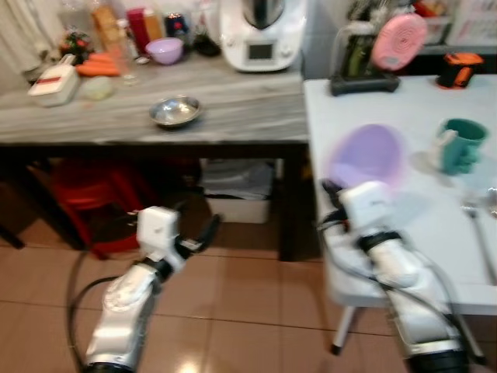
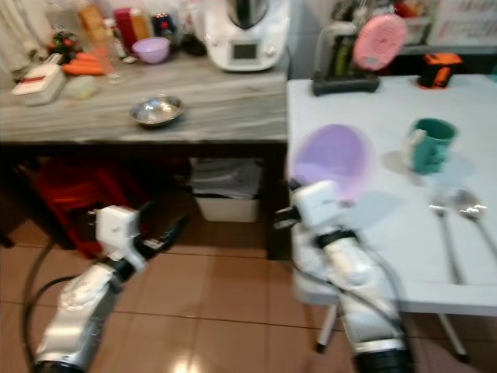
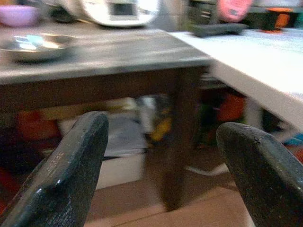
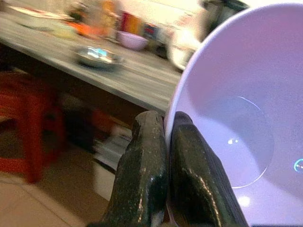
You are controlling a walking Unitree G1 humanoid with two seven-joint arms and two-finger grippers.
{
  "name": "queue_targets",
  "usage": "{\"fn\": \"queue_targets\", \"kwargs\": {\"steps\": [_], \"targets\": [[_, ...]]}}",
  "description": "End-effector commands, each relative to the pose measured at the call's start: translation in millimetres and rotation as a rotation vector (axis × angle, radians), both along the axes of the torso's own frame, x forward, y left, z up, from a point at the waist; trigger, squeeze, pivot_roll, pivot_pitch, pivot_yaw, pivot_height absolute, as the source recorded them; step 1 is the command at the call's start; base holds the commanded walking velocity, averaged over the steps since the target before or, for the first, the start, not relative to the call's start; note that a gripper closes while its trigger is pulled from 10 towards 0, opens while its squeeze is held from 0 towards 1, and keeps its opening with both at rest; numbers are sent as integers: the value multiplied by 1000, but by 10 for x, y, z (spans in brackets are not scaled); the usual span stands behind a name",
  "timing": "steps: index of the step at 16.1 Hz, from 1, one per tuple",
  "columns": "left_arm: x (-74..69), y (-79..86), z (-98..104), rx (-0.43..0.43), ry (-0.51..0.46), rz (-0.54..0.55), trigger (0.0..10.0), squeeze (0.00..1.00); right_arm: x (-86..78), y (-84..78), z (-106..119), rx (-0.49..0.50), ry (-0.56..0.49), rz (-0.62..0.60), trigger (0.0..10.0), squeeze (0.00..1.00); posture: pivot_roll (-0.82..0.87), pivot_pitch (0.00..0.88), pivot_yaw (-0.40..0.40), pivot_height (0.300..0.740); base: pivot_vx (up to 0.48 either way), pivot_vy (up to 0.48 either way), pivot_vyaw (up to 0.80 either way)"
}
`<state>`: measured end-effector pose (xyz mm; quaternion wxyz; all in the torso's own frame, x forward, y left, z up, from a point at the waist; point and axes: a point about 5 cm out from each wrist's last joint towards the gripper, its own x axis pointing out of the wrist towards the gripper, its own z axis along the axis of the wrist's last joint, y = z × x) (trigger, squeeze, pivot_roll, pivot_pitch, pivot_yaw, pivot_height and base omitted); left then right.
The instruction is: Setting the table
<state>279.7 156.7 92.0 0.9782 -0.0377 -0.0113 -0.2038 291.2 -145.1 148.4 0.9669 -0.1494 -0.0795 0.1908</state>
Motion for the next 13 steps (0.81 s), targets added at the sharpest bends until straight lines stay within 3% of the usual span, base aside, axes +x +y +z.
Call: {"fn": "queue_targets", "kwargs": {"steps": [1, 13], "targets": [[10, -41, 1, 4, -4, -6, 10000, 0, 4, -66, 44, -7, -13, -21, 10000, 0, -70, 41, 100, 740, 0, 428, 0], [119, -73, 30, 11, -22, 38, 10000, 0, -20, -10, 19, 24, -27, -46, 10000, 0, -71, 17, 116, 740, 0, 434, 0]]}}
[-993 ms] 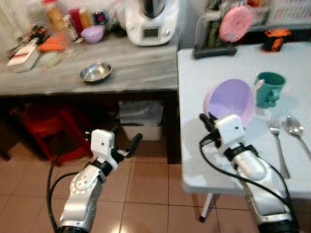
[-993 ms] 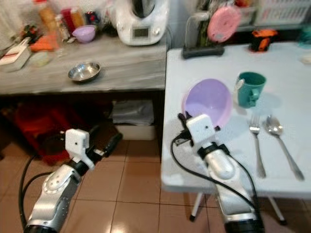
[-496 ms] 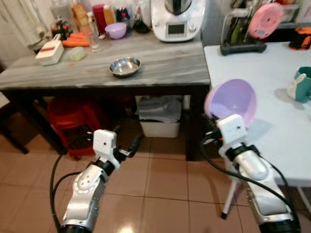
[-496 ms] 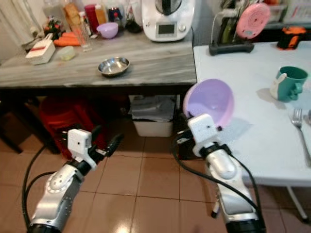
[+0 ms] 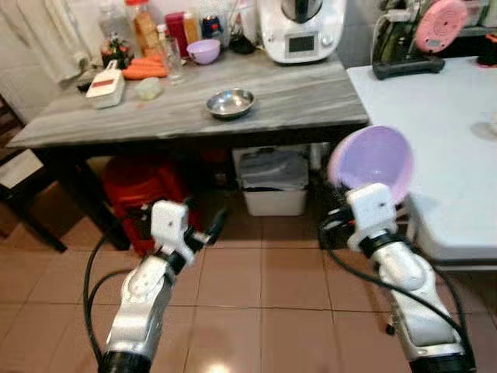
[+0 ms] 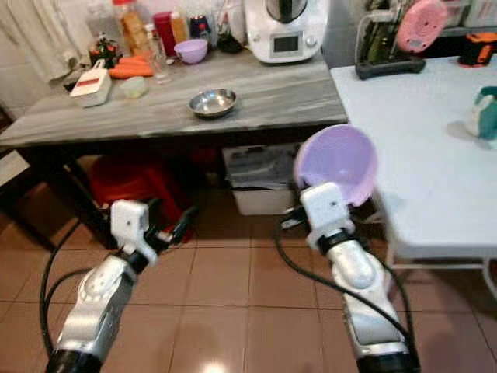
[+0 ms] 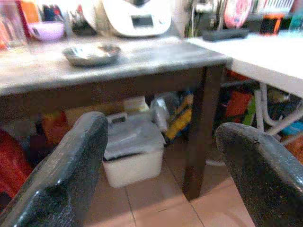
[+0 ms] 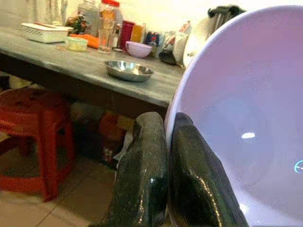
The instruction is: Setting the table
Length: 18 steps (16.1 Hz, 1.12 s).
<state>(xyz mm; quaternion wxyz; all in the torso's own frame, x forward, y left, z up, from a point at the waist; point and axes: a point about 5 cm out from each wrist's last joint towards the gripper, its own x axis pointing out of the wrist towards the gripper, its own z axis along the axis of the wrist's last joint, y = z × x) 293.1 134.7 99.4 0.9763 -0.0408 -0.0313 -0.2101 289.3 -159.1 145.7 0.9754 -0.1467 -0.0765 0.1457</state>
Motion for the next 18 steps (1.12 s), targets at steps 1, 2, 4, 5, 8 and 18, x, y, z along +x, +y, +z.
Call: {"fn": "queue_targets", "kwargs": {"steps": [1, 2, 4, 5, 8, 18], "targets": [[-13, 146, -44, 23, 17, 51, 10000, 0, -2, 125, 45, 9, -23, 43, 10000, 0, -71, 17, 117, 740, 0, 435, 0], [-7, 138, -43, 21, 15, 55, 10000, 0, -5, 114, 42, 6, -25, 40, 10000, 0, -72, 16, 117, 740, 0, 439, 0], [0, 143, -35, 13, 8, 74, 10000, 0, -10, 96, 39, 2, -25, 37, 10000, 0, -73, 14, 116, 740, 0, 197, 0], [11, 157, -22, -1, 5, 86, 10000, 0, -9, 85, 42, 0, -28, 35, 10000, 0, -74, 13, 116, 740, 0, 0, 0], [42, 221, 2, -20, 4, 120, 10000, 0, -7, 91, 59, -2, -42, 36, 10000, 0, -73, 7, 115, 740, 0, 0, 0], [39, 254, 3, -2, -5, 134, 10000, 0, -8, 144, 43, -2, -51, 53, 10000, 0, -64, 0, 121, 740, 260, 0, 0]]}}
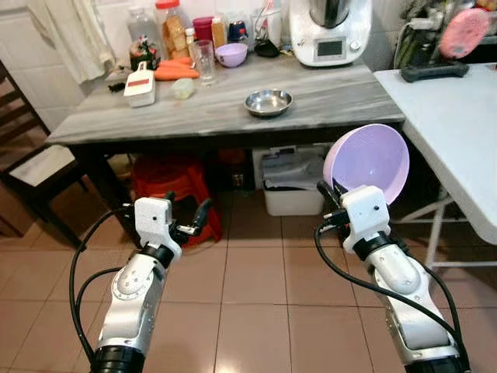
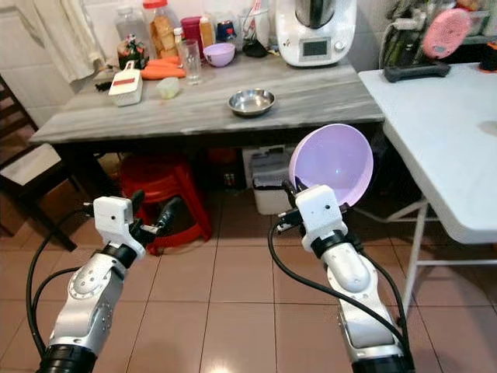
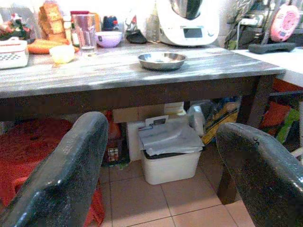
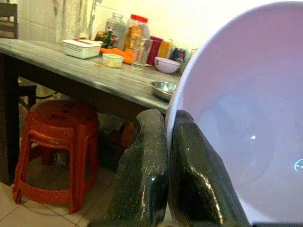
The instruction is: Setting the table
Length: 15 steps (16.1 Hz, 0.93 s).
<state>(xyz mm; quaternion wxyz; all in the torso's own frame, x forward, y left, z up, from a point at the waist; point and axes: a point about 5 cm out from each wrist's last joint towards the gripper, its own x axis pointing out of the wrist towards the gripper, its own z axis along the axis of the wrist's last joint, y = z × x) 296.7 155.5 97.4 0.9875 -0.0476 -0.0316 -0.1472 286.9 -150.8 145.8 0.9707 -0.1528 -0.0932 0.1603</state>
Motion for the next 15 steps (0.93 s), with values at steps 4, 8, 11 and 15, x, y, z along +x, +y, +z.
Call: {"fn": "queue_targets", "kwargs": {"steps": [4, 8, 11, 15], "targets": [[9, 43, 24, 17, -13, 8, 10000, 0, 14, 80, 45, 9, -23, 26, 10000, 0, -64, 0, 120, 740, 383, 0, 0], [14, 29, 25, 14, -14, 6, 10000, 0, 30, 91, 53, 12, -27, 29, 10000, 0, -62, 0, 119, 740, 390, 0, 0], [16, 24, 29, 12, -16, 6, 10000, 0, 39, 120, 50, 20, -28, 34, 10000, 0, -59, 0, 119, 740, 401, 0, 0], [26, 16, 27, 11, -16, 5, 10000, 0, 46, 137, 55, 18, -33, 44, 10000, 0, -59, 0, 119, 740, 407, 0, 120]]}}
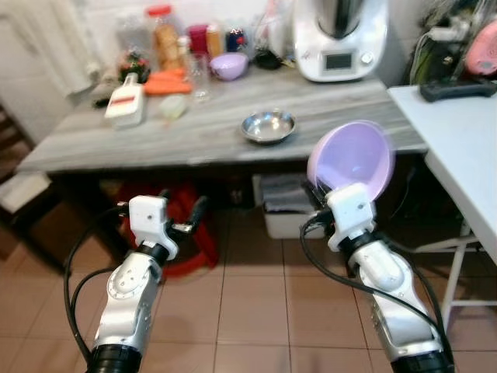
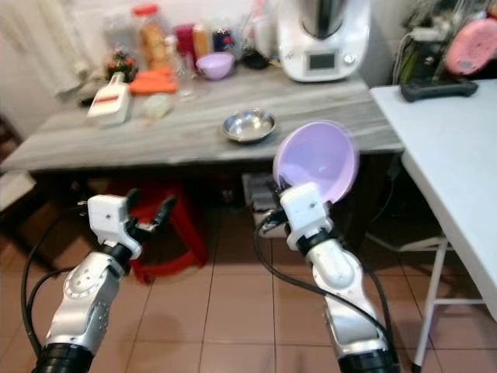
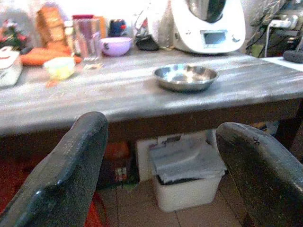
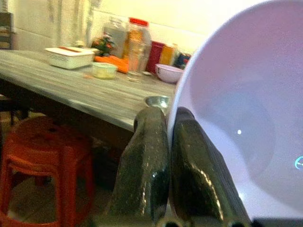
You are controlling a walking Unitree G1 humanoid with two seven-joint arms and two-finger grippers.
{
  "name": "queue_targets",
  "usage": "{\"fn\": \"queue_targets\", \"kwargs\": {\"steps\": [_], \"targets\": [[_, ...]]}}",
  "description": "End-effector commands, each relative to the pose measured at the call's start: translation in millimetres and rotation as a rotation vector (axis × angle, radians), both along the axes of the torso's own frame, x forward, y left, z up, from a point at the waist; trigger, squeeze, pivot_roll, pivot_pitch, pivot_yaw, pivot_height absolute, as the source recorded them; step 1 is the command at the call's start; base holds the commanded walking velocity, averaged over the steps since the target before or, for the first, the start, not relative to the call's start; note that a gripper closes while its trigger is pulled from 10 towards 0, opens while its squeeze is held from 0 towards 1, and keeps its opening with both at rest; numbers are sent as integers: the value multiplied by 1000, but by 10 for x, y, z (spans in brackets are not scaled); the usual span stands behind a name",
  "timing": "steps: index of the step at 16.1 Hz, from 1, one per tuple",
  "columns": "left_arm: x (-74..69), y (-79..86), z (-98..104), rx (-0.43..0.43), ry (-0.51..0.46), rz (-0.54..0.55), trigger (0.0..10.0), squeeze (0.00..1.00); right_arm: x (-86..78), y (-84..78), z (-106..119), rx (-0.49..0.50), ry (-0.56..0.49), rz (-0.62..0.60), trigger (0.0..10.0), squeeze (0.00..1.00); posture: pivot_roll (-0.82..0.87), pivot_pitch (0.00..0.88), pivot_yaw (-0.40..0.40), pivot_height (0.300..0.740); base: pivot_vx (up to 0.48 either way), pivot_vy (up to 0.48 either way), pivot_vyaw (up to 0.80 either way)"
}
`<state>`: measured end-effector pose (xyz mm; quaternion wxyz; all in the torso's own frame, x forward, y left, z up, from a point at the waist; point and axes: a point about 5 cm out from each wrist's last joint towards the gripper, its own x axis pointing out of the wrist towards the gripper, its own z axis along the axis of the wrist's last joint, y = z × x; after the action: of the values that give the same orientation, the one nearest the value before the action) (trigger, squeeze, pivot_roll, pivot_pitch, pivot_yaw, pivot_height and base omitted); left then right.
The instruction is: Setting the table
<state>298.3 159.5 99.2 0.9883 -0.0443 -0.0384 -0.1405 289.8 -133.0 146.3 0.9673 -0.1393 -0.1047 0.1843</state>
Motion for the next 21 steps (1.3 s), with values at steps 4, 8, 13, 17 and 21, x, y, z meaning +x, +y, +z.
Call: {"fn": "queue_targets", "kwargs": {"steps": [4, 8, 13, 17, 21], "targets": [[13, -49, 11, 3, -4, -17, 10000, 0, 23, -30, 62, -1, -30, -10, 10000, 0, -61, 0, 120, 740, 407, 0, 478], [22, -86, 10, -1, -4, -28, 10000, 0, 31, -39, 58, -4, -30, -15, 10000, 0, -63, 0, 122, 740, 406, 0, 0], [21, -109, 8, -1, -5, -38, 10000, 0, 37, -48, 62, -4, -33, -18, 10000, 0, -67, 0, 121, 740, 407, 0, 0], [20, -137, 4, -1, -6, -46, 10000, 0, 49, -56, 79, -9, -41, -18, 10000, 0, -69, 0, 119, 740, 410, 0, 0], [25, -153, 4, -2, -6, -46, 10000, 0, 51, -55, 99, -21, -51, -7, 10000, 0, -72, 0, 115, 740, 408, 0, 0]]}}
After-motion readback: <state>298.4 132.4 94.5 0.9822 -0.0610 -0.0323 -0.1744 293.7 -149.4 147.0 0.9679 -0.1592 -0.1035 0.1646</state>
